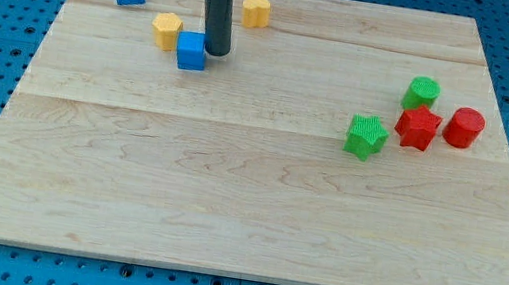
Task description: Push blue cube towards bottom left
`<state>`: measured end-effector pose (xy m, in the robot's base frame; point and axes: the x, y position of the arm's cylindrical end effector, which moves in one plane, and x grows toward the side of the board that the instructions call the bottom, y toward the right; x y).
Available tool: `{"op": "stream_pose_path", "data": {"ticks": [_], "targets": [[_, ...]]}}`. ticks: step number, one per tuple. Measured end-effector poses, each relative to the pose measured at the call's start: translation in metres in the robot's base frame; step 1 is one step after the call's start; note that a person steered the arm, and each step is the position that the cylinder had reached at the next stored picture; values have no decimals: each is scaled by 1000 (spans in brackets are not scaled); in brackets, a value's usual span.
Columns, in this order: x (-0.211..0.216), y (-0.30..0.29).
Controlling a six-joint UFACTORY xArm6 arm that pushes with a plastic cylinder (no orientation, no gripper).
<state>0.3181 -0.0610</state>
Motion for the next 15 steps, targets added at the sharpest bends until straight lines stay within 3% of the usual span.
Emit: {"op": "stream_pose_path", "data": {"ticks": [1,2,3,5,6,7,9,10,11,12,14,15], "targets": [[-15,-17],[54,-57],[79,-113],[134,-93],[145,-159],[98,-146],[196,-152],[145,-143],[120,-198],[143,-220],[197,-164],[136,-134]]}}
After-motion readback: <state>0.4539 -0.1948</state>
